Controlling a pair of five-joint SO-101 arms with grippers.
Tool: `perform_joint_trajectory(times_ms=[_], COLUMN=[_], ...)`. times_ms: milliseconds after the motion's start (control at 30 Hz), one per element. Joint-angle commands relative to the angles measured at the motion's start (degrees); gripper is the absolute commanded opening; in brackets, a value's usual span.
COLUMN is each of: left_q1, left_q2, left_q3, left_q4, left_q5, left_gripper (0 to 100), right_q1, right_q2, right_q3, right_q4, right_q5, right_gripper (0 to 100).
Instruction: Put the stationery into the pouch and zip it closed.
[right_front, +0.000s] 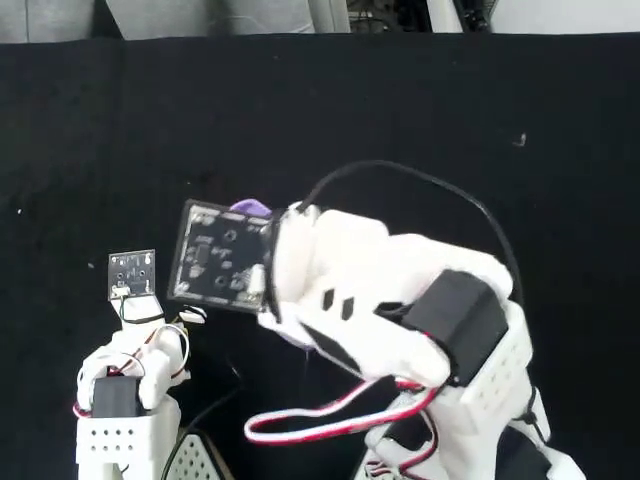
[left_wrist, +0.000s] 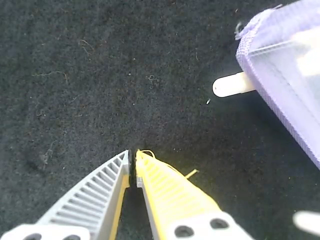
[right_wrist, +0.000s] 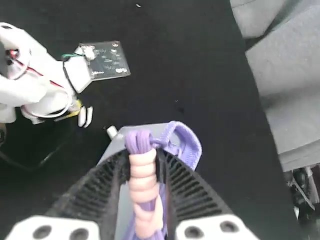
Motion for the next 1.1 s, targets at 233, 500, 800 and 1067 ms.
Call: perform_joint_trajectory(times_ms=[233,500,800,1067], left_q1=[0.0,-0.2,-0.2,0.0], left_q2=[-0.2,-0.2,-0.2,-0.2], left_q3=[1.2,1.2,1.2,1.2], left_q4=[-1.1,-1.1,-1.1,-1.1], left_q5=[0.1,0.1,0.1,0.1], left_gripper=[4,4,4,4], right_q1=[10.5,26.7,29.9,33.8], right_q2=[-5.0,-4.9,-3.6,8.4], right_q3=[4.0,3.6,5.0,9.5], right_q4=[-4.0,-23.9,-40.9,-54.5], right_q5=[4.1,13.5,19.9,22.9], right_gripper=[1.1,1.1,1.1,1.1])
